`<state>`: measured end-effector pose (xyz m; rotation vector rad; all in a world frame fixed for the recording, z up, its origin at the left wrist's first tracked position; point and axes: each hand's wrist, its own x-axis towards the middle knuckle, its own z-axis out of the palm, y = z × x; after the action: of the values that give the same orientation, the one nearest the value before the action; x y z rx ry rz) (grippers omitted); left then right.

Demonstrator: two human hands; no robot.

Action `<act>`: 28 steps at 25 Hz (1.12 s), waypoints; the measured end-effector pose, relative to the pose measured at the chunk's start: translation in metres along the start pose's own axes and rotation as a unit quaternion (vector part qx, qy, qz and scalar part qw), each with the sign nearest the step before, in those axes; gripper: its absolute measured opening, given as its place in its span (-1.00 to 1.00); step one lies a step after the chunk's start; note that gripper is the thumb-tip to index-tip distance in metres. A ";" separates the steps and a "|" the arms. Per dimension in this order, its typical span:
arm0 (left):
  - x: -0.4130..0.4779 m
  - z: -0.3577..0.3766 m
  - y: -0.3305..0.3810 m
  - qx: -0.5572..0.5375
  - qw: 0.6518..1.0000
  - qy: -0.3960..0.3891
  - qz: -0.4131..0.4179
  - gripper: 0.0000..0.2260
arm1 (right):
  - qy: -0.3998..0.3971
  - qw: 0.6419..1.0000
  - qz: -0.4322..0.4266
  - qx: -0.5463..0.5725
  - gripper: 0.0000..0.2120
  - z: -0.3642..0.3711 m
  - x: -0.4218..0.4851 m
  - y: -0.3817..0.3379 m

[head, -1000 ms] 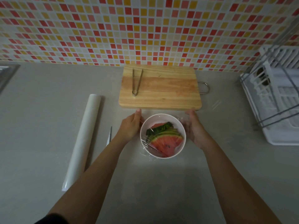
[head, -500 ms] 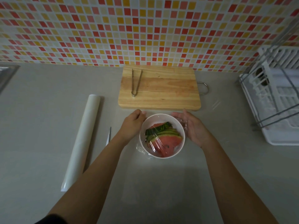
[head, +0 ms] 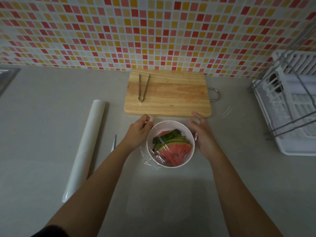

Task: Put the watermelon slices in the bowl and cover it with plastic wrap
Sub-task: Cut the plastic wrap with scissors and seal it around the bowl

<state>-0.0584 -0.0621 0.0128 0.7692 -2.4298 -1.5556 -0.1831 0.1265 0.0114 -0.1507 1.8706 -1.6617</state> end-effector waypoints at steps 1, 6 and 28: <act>0.001 -0.001 0.000 -0.002 1.000 -0.002 -0.007 -0.77 | -0.022 1.000 0.017 -0.004 -0.57 -0.005 0.001 -0.002; 0.002 -0.001 0.000 -0.008 0.999 -0.010 -0.030 -0.75 | -0.101 0.994 0.010 -0.038 -0.77 -0.023 0.004 -0.011; 0.001 0.011 0.008 0.099 0.992 0.080 0.022 -0.81 | -0.059 0.998 -0.007 0.033 -0.70 0.002 0.003 0.009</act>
<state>-0.0662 -0.0513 0.0144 0.8319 -2.4875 -1.1995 -0.1820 0.1246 0.0022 -0.2306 1.7303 -1.6847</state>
